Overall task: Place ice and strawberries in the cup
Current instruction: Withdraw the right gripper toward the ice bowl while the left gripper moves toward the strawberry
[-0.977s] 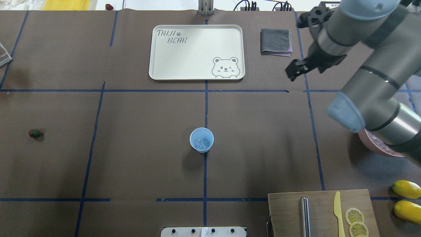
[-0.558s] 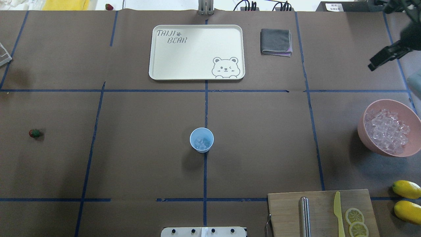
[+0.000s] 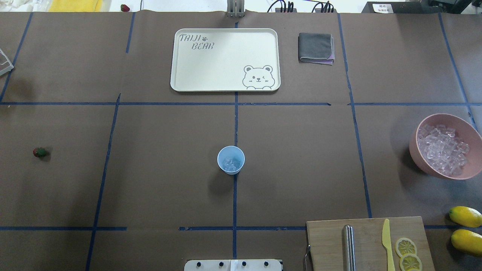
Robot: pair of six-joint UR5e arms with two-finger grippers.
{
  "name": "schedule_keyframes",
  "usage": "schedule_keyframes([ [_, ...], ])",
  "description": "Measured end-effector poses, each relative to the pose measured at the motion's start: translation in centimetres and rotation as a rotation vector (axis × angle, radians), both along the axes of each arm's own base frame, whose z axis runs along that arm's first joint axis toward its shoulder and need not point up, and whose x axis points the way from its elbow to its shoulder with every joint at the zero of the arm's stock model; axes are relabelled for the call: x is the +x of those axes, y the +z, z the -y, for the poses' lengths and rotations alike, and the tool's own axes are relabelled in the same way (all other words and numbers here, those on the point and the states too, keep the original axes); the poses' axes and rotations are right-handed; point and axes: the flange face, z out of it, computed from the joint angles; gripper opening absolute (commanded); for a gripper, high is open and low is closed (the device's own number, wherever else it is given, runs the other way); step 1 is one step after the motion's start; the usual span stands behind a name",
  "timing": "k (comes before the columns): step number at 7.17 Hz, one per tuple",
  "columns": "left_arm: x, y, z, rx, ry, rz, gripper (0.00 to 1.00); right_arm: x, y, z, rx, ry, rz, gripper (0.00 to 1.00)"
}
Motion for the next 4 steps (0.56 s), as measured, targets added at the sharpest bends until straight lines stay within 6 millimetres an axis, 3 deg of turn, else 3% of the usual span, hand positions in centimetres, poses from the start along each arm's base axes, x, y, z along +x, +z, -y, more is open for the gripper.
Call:
schedule_keyframes([
  [1, 0.1, 0.1, 0.1, -0.003, 0.001, -0.002, 1.0, 1.4, 2.9, -2.7, -0.049, 0.033, 0.004, 0.99],
  [2, 0.2, 0.2, 0.3, -0.008, 0.004, -0.017, 1.0, 1.9, 4.3, -4.0, -0.073, 0.057, 0.006, 0.99],
  [4, 1.0, -1.1, 0.4, -0.034, -0.023, -0.071, 1.0, 2.0, 4.5, -4.4, -0.095, 0.096, 0.009, 0.99],
])
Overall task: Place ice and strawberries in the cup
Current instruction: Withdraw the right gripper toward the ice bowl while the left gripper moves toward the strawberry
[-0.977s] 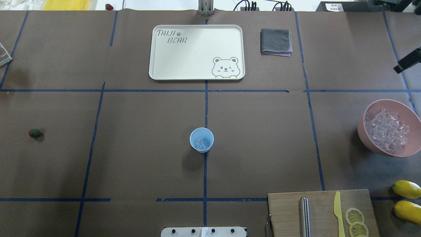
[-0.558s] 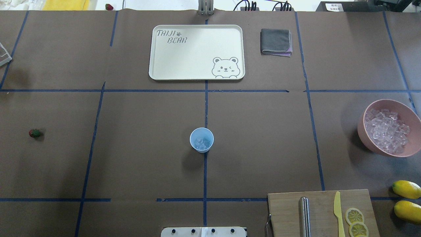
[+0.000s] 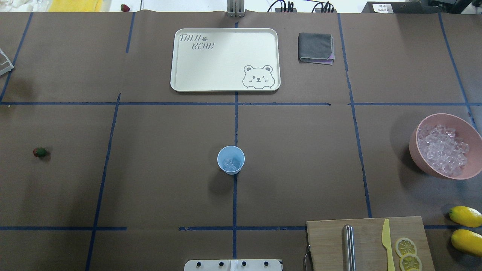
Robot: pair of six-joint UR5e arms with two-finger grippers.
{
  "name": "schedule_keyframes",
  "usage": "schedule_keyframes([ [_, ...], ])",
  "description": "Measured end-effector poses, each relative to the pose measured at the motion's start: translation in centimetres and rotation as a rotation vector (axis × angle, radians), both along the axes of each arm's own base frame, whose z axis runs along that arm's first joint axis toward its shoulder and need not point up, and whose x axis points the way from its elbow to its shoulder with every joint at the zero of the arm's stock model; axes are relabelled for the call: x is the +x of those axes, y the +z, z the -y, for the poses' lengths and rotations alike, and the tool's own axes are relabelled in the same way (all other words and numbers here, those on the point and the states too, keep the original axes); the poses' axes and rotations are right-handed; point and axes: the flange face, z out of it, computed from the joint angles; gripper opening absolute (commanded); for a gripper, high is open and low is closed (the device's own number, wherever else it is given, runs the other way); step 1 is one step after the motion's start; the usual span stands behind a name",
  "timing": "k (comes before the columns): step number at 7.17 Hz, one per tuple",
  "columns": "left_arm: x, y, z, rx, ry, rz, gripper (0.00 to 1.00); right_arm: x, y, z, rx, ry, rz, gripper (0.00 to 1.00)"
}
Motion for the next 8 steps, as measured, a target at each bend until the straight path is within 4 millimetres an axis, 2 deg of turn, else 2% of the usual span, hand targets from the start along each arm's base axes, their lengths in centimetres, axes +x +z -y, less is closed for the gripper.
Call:
schedule_keyframes([
  [2, 3.3, -1.2, 0.0, 0.001, 0.011, -0.008, 1.0, -0.1, -0.2, 0.0, -0.002, 0.01, 0.01, 0.99],
  [3, 6.0, -1.6, 0.2, -0.012, 0.01, 0.009, 1.0, -0.1, -0.2, 0.0, -0.002, 0.01, 0.013, 0.99],
  [5, 13.2, -2.4, 0.2, -0.045, -0.032, 0.042, 1.0, -0.1, -0.2, 0.0, -0.002, 0.01, 0.014, 0.99],
  [6, 16.4, -2.0, -0.1, -0.053, -0.044, 0.066, 1.0, -0.1, -0.2, 0.0, -0.003, 0.01, 0.015, 0.99],
  [8, 20.4, 0.7, -0.7, -0.055, -0.059, 0.077, 1.0, -0.1, -0.1, 0.0, -0.004, 0.01, 0.015, 0.99],
])
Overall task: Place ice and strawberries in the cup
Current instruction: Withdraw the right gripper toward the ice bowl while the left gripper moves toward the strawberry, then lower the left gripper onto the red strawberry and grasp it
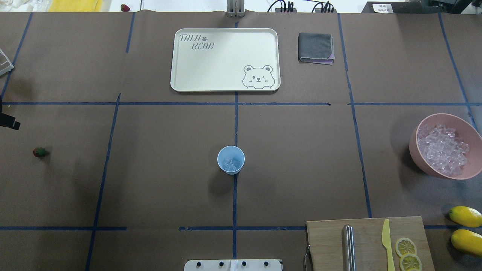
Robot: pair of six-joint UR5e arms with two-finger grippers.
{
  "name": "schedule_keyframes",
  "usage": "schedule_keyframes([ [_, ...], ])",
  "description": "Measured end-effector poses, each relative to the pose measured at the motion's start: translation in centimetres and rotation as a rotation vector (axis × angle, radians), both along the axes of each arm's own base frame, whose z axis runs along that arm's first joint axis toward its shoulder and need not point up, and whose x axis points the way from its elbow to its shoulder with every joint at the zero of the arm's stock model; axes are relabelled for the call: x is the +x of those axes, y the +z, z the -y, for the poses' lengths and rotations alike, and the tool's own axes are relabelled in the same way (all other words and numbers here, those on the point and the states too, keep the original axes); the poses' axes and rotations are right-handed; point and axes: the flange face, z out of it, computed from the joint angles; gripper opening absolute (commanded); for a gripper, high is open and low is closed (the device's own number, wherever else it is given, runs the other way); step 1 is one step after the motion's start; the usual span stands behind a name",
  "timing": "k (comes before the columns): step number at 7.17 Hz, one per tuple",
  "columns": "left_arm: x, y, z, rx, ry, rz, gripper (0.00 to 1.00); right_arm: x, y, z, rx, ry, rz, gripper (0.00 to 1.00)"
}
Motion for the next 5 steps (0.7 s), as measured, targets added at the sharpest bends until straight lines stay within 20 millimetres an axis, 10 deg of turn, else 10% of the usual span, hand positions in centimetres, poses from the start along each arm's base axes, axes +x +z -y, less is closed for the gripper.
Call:
schedule_keyframes([
  [5, 6.8, 4.1, -2.4, -0.006, -0.036, -0.04, 1.0, 0.0, 0.0, -0.1, 0.0, 0.0, 0.0, 0.99],
])
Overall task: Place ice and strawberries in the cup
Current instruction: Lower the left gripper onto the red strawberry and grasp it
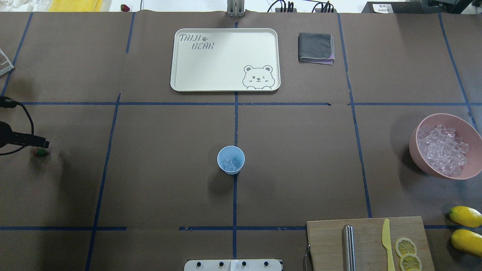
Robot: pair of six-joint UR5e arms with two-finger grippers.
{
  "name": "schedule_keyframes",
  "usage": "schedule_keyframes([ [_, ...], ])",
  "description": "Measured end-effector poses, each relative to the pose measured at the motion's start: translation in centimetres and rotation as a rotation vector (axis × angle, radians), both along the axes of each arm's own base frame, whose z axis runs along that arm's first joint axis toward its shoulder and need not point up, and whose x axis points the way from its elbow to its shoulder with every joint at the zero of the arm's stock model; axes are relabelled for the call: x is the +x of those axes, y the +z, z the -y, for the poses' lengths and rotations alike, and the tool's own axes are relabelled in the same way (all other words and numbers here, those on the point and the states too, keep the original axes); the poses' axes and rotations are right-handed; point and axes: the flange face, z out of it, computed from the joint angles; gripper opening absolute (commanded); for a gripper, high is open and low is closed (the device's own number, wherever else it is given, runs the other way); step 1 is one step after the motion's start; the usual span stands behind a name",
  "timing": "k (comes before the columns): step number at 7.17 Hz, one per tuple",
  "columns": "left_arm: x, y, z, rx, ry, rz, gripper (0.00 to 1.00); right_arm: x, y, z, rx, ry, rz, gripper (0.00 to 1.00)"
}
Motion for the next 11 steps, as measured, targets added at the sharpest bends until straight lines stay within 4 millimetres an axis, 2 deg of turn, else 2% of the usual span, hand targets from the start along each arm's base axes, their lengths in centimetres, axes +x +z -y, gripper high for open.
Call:
schedule_keyframes([
  [5, 1.3, -0.1, -0.8, 0.006, 0.02, 0.006, 0.97, 0.0, 0.2, -0.2, -0.004, 0.0, 0.0, 0.99],
  [6, 1.4, 0.0, -1.1, 0.004, 0.025, 0.008, 0.9, 0.0, 0.2, -0.3, -0.005, 0.0, 0.0, 0.99],
  [7, 1.2, 0.2, -1.7, 0.0, 0.032, 0.01, 0.72, 0.0, 0.3, -0.3, -0.006, 0.0, 0.0, 0.99],
  [8, 0.8, 0.1, -2.5, -0.002, 0.036, 0.009, 0.7, 0.0, 0.3, -0.3, -0.007, 0.0, 0.0, 0.99],
  [11, 0.4, -0.2, -3.5, -0.005, 0.044, 0.007, 0.81, 0.0, 0.3, -0.3, -0.007, 0.0, 0.001, 0.99],
])
